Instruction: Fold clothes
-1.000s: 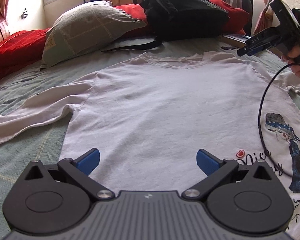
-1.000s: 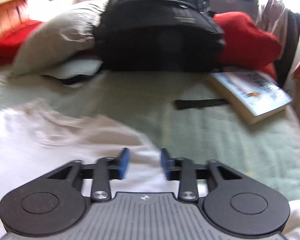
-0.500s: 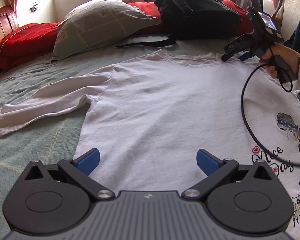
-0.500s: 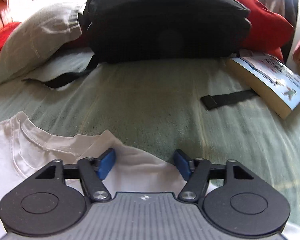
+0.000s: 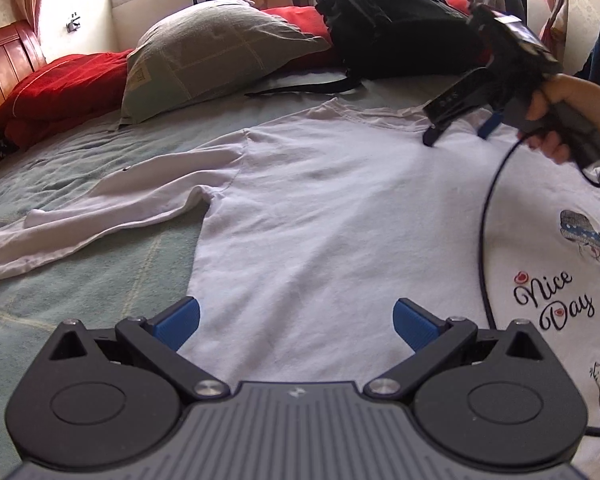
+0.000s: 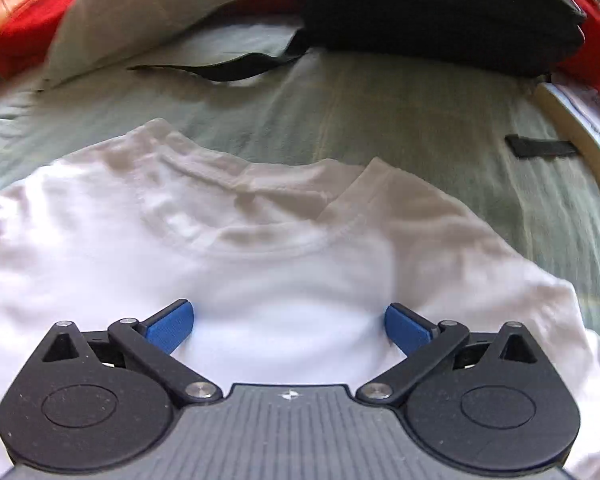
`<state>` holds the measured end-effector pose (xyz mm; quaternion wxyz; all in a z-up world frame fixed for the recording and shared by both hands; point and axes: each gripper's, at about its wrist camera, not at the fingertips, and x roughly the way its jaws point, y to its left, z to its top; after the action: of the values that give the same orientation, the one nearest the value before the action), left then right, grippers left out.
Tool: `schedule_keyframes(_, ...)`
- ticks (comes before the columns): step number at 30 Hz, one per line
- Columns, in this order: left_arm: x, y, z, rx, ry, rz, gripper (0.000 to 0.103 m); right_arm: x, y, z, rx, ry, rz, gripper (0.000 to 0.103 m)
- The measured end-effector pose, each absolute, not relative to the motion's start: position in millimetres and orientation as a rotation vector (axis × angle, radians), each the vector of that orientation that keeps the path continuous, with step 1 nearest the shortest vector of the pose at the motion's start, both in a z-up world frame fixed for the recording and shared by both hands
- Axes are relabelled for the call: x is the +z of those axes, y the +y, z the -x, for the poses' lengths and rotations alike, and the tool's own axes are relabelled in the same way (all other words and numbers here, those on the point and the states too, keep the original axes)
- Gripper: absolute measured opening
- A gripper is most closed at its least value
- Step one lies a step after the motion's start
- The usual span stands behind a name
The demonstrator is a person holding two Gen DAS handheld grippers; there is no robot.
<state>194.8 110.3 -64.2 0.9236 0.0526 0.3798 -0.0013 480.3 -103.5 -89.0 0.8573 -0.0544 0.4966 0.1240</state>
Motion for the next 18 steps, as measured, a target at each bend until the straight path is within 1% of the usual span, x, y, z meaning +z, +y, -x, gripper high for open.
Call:
schedule_keyframes(5,-58.2,116.7,-183.0,0.01,0.771,-0.117,0.102,-97.1,-95.6,-513.1,0.202,0.96,0.117,0.103)
schedule_keyframes(8,-52.6,120.0,-175.5,0.007,0.757,-0.115,0.102,-96.7,-90.1,-525.2,0.182,0.942,0.138,0.103)
schedule_keyframes(10,-49.1,122.3,-170.3,0.004,0.746,-0.118,0.102,-89.4,-84.8,-528.2,0.176,0.968,0.167,0.103)
schedule_keyframes(13,-45.2,125.9,-163.5,-0.006,0.737,-0.122,0.102,-63.1,-71.8,-509.7,0.238,0.969,0.168,0.103)
schedule_keyframes(16,-43.2,131.2,-155.5,-0.026,0.734,-0.12,0.102,-37.7,-45.5,-483.0,0.404,0.978,0.166,0.103)
schedule_keyframes(18,-42.0,135.6,-149.0,-0.029,0.733,-0.12,0.102,-31.3,-23.0,-468.3,0.495,0.986,0.177,0.103)
